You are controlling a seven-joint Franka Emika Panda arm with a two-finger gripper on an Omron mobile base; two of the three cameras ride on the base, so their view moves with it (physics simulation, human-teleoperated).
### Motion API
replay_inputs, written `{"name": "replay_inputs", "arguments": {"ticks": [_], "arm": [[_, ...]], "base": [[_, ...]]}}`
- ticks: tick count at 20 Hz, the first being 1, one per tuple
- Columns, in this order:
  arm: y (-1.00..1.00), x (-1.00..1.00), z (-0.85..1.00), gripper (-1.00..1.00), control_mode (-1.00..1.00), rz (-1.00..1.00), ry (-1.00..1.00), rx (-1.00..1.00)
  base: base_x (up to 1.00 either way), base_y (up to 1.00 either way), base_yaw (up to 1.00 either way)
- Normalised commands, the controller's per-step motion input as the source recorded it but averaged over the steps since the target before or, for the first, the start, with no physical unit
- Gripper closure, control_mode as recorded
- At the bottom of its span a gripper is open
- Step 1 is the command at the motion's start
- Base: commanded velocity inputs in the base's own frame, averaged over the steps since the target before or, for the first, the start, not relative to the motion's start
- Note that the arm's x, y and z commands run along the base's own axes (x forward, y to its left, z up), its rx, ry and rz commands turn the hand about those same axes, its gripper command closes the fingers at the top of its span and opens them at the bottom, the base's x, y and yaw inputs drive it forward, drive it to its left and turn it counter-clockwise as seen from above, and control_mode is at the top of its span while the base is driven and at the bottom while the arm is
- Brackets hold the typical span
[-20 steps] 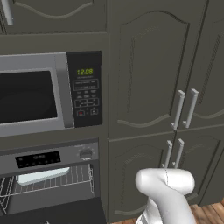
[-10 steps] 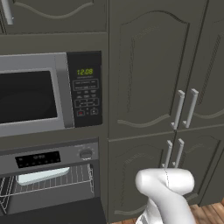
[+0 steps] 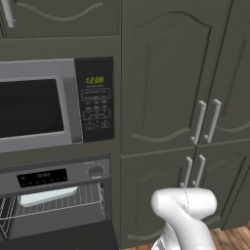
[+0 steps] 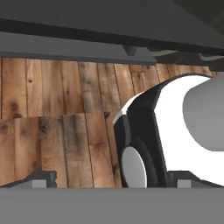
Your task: Take the baked cake out of the oven and place it on the plate for cooling. Then close the oven door.
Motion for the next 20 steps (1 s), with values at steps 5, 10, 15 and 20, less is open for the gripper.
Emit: {"name": "replay_inputs", "arguments": {"ticks": [5,10,15,20], "arm": [[0.03,0.34,-0.10,-1.00,-1.00,0.05,-0.21,0.00],[0.07,0.32,-0.09,-1.00,-1.00,0.05,-0.19,0.00],[0.08,0.30,-0.10,-1.00,-1.00,0.01,-0.16,0.00],[0.10,0.27,-0.10,-1.00,-1.00,0.00,-0.14,0.00]], "base": [[0.00,0.00,0.00],[0.00,0.00,0.00],[0.00,0.00,0.00],[0.00,0.00,0.00]]}}
